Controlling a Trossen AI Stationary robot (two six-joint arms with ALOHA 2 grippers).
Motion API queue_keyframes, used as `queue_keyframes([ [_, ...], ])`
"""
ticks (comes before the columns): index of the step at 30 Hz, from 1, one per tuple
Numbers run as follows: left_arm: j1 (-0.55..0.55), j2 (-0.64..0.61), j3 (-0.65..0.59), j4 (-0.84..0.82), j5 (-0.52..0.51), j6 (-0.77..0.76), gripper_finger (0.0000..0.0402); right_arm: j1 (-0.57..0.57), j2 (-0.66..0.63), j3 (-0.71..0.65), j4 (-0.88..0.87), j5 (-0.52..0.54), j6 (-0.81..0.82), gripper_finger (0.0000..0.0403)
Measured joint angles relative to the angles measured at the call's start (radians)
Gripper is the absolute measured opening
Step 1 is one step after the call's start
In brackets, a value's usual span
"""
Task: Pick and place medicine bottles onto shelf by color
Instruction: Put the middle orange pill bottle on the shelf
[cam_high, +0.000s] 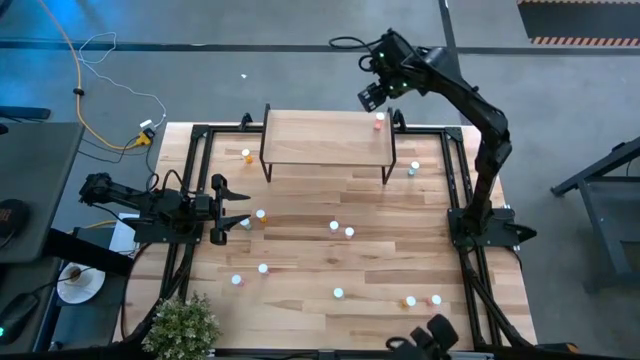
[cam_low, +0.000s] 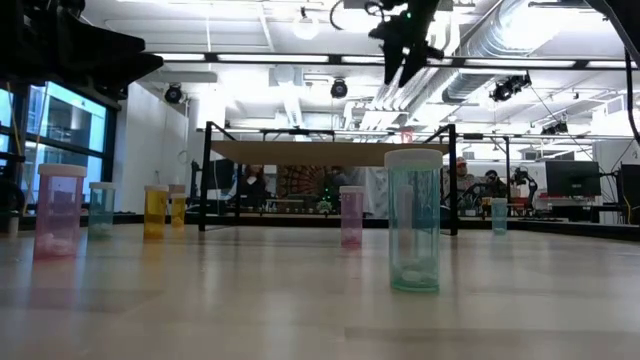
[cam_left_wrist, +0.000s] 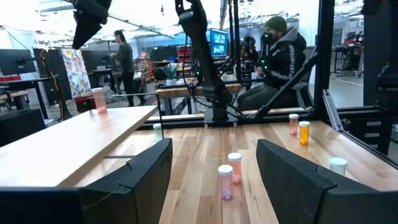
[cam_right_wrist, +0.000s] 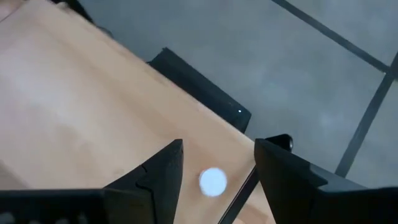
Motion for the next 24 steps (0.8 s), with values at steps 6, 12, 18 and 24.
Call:
queue_keyframes([
  [6,0.000,0.000,0.000,0.000,0.000,0.000,0.0225,0.080,-0.006,0.030,-0.054,0.008,-0.052,0.0190],
  [12,0.000,0.000,0.000,0.000,0.000,0.000,0.0225,0.182,-0.036,0.007,-0.107,0.069,-0.064,0.0190],
  [18,0.000,0.000,0.000,0.000,0.000,0.000,0.0225,0.295,-0.059,0.006,-0.209,0.171,-0.017,0.0190],
  [24,0.000,0.000,0.000,0.000,0.000,0.000,0.0225,0.402,-0.091,0.006,-0.221,0.229,0.005,0.0190],
])
